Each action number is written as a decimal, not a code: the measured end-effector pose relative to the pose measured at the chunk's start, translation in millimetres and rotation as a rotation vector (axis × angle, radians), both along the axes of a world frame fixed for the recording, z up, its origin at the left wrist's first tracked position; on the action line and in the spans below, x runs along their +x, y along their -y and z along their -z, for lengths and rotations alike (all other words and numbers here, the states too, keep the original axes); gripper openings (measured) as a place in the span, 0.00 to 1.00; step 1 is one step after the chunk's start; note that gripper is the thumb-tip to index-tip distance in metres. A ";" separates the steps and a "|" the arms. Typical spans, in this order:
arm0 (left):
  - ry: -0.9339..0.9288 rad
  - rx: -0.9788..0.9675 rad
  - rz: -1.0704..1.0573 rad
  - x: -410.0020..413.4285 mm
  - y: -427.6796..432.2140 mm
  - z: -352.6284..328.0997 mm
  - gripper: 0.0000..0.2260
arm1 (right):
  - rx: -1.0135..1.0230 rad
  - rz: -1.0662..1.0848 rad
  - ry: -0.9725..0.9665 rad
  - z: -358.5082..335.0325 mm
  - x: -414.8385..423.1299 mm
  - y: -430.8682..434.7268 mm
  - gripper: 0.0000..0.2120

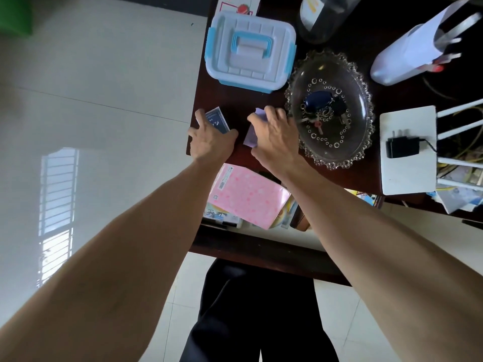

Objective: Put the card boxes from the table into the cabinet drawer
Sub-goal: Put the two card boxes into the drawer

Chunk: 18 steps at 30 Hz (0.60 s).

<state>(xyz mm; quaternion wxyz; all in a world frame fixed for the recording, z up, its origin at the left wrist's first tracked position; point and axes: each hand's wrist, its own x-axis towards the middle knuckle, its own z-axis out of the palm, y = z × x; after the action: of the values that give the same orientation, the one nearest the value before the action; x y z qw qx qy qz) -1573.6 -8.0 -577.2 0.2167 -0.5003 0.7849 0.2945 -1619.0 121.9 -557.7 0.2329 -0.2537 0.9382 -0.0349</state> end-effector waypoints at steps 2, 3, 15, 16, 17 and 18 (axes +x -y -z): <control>-0.006 0.010 0.035 4.8 3.0 -1.7 0.36 | 0.015 -0.019 0.004 -1.8 1.8 -1.9 0.27; -0.013 0.024 0.051 8.4 5.3 -3.7 0.36 | 0.019 -0.024 0.008 -3.2 5.3 -4.1 0.27; -0.182 0.245 0.070 114.8 -22.7 -43.0 0.35 | -0.071 0.349 0.118 -28.0 134.1 -92.4 0.29; -0.187 0.264 0.060 123.5 -29.3 -43.8 0.36 | -0.066 0.390 0.142 -26.4 145.3 -103.4 0.29; -0.183 0.280 0.062 131.9 -36.5 -43.1 0.36 | -0.068 0.438 0.171 -23.9 155.6 -114.8 0.29; -0.176 0.294 0.074 140.0 -44.3 -41.5 0.36 | -0.075 0.494 0.196 -21.1 164.8 -126.1 0.29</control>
<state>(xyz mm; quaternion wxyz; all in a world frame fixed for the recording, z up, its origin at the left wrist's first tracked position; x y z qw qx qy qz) -1433.5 36.3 -535.7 0.2288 -0.4062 0.7671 0.4407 -1454.2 248.0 -536.5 0.2973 -0.0210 0.9427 -0.1497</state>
